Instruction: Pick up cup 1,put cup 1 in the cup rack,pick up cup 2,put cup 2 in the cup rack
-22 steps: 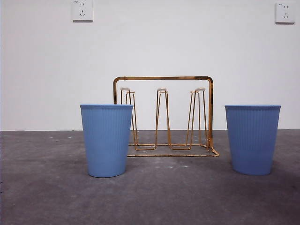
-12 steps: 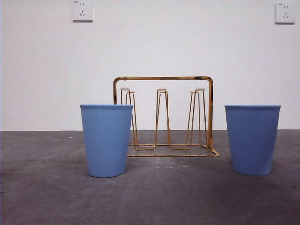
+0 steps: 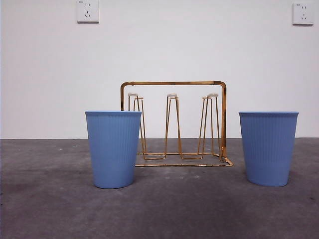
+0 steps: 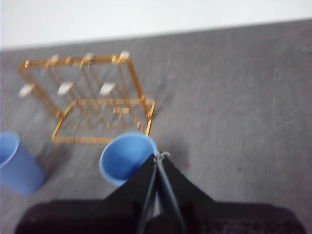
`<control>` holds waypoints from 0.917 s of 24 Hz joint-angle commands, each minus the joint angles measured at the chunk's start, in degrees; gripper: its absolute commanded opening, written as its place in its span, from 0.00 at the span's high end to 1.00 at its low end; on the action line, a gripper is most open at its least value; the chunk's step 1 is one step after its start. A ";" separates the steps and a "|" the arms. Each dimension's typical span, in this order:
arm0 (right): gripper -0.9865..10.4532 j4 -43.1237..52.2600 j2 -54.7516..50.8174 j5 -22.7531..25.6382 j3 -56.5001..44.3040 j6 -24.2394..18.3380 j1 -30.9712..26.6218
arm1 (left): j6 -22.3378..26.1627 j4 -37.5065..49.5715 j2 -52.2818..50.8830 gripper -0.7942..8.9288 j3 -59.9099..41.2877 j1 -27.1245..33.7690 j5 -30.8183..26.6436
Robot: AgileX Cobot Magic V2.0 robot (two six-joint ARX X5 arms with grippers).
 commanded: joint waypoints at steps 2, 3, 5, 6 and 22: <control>0.92 -8.00 5.14 -1.09 7.56 -6.56 0.00 | 5.44 -5.22 3.82 0.93 4.55 0.11 2.97; 0.92 -10.01 6.54 -1.07 9.38 -7.61 0.00 | 6.27 -6.58 4.83 0.93 5.77 0.11 3.54; 0.92 -13.27 8.74 -1.36 12.24 -8.46 0.02 | 7.76 -8.68 6.45 0.93 7.87 0.11 4.46; 0.92 -14.60 9.81 -1.95 13.46 -8.52 0.04 | 8.55 -9.70 7.19 0.93 8.87 0.11 5.03; 0.43 -17.07 15.34 -5.14 16.72 -8.33 0.04 | 11.82 -14.43 16.50 0.24 17.68 0.07 17.09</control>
